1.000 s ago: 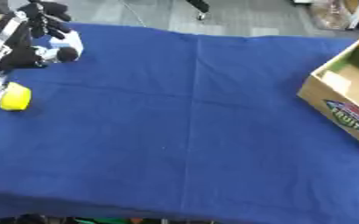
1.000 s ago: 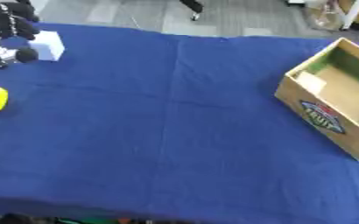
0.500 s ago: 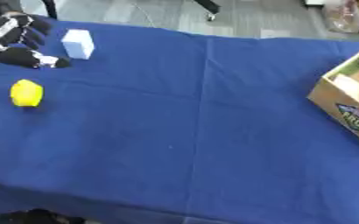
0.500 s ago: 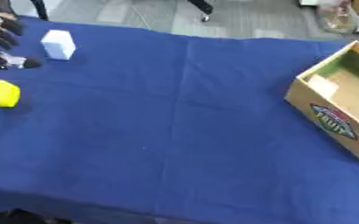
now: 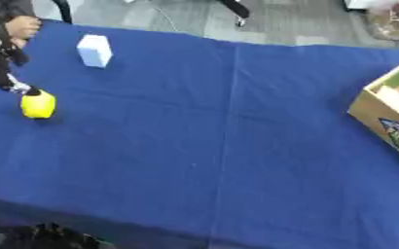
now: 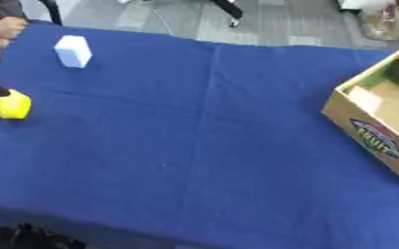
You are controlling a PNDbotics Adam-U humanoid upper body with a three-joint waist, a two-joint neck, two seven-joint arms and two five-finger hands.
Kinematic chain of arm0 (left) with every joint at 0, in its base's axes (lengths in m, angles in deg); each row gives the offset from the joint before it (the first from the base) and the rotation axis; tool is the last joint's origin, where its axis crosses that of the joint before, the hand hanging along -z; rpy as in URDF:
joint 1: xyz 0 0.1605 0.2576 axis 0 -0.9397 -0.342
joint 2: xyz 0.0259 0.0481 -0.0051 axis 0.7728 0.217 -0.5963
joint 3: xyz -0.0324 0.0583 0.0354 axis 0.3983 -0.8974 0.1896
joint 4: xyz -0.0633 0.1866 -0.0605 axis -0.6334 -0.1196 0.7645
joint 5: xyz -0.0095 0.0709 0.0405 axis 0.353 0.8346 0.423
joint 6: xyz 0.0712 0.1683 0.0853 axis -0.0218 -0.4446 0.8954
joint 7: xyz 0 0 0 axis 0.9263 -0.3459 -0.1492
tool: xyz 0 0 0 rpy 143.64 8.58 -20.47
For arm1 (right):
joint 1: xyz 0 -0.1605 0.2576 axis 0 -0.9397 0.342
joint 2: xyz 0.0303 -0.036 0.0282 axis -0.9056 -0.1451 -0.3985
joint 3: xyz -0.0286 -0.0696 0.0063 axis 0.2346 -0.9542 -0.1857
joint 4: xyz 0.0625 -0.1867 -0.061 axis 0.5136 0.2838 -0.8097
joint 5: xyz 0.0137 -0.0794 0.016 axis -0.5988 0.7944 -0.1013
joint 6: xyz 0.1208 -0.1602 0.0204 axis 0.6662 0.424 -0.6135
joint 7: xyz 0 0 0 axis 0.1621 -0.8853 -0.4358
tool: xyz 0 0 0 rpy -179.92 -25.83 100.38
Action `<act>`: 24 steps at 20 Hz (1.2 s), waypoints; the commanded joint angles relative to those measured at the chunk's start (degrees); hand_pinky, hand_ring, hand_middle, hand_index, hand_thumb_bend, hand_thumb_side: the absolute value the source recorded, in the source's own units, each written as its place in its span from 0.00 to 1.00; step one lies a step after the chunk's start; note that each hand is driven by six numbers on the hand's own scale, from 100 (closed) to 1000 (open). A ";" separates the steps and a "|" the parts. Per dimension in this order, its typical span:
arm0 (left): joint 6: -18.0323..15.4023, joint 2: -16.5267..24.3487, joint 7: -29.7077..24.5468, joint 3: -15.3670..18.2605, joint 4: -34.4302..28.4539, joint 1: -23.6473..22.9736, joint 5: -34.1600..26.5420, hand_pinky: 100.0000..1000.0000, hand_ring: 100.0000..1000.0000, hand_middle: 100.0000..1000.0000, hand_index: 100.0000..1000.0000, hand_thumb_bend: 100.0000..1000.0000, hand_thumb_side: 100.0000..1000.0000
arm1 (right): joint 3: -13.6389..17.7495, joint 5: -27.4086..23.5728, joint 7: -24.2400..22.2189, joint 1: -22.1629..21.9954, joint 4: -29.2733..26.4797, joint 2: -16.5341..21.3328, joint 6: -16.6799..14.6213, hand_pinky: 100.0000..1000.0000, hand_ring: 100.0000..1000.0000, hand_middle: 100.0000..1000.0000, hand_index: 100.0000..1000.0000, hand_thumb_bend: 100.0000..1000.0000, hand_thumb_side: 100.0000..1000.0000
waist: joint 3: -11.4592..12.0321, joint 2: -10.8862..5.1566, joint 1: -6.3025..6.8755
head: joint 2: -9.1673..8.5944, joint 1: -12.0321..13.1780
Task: Pick up the objects with one hand, pass them to the other hand, and then place them into the box on the other side of the table.
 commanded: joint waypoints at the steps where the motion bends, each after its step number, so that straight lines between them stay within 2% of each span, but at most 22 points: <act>1: -0.01 2.70 -2.06 0.87 1.77 0.63 2.26 0.71 0.65 0.67 0.78 0.44 0.16 | 0.25 0.14 0.01 0.48 -0.32 1.12 0.62 0.91 0.92 0.99 1.00 0.00 0.00 | 0.06 -1.92 0.87 | 0.33 0.47; 7: -0.62 0.19 -0.53 -0.21 5.82 1.60 5.11 0.71 0.66 0.68 0.79 0.40 0.16 | 0.06 0.15 0.06 0.37 -0.15 0.96 1.05 0.91 0.92 0.99 1.00 0.00 0.00 | -0.03 -1.84 0.74 | 0.33 0.60; 14: -1.25 -2.27 1.49 -1.58 8.23 3.08 6.24 0.71 0.67 0.70 0.81 0.47 0.17 | -0.22 0.06 -0.07 0.43 -0.06 0.97 1.00 0.91 0.92 0.99 1.00 0.00 0.00 | 0.00 -1.89 0.54 | 0.33 0.66; 17: -1.25 -3.44 3.61 -1.68 9.07 3.57 7.08 0.70 0.65 0.68 0.80 0.45 0.16 | -0.27 -0.02 -0.09 0.40 -0.04 0.89 0.98 0.91 0.92 0.99 1.00 0.00 0.00 | 0.03 -1.90 0.44 | 0.33 0.64; 21: -1.81 -4.68 8.13 -1.67 9.92 3.62 7.44 0.66 0.59 0.61 0.74 0.32 0.14 | -0.37 -0.07 -0.11 0.36 0.00 0.88 0.94 0.91 0.92 0.99 1.00 0.00 0.00 | 0.06 -1.86 0.31 | 0.33 0.50; 22: -1.96 -4.86 9.11 -1.66 10.06 3.59 7.35 0.63 0.55 0.57 0.70 0.22 0.14 | -0.36 -0.07 -0.10 0.36 0.01 0.87 0.95 0.91 0.92 0.99 1.00 0.00 0.00 | 0.07 -1.85 0.29 | 0.33 0.49; 23: -2.06 -5.04 10.19 -1.61 10.13 3.54 7.08 0.61 0.54 0.56 0.68 0.20 0.13 | -0.36 -0.08 -0.09 0.36 0.03 0.87 0.95 0.91 0.92 0.99 1.00 0.00 0.00 | 0.09 -1.84 0.27 | 0.33 0.48; 24: -2.15 -5.17 11.15 -1.61 10.18 3.47 6.75 0.58 0.51 0.53 0.65 0.14 0.13 | -0.37 -0.09 -0.08 0.35 0.04 0.86 0.96 0.91 0.92 0.99 1.00 0.00 0.00 | 0.11 -1.84 0.26 | 0.33 0.46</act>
